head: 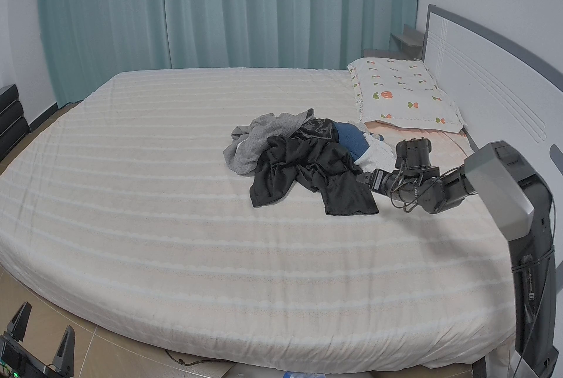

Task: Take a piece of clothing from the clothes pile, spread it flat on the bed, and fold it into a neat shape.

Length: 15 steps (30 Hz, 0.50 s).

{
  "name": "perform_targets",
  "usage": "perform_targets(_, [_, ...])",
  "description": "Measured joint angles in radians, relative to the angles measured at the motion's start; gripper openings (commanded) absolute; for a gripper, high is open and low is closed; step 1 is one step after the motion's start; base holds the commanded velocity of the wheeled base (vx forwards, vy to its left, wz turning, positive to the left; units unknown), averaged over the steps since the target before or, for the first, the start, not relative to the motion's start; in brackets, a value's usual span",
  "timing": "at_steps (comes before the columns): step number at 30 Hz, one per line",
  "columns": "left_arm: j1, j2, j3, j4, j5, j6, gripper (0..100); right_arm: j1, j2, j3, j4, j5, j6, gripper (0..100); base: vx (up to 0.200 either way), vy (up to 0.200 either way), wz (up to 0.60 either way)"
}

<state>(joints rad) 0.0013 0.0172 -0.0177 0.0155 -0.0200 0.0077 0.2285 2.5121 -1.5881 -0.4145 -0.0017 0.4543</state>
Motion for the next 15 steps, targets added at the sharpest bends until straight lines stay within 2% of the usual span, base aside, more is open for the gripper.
perform_targets(6, [0.0, 0.0, 0.0, 0.0, 0.0, 0.0, 100, 0.024, 0.172, -0.195, 0.064, -0.034, 0.05, 100, 0.0, 0.0, 0.0])
perform_targets(15, [0.0, 0.0, 0.0, 0.0, 0.0, 0.0, 100, 0.036, 0.271, -0.311, 0.109, -0.068, 0.055, 100, 0.0, 0.0, 0.0])
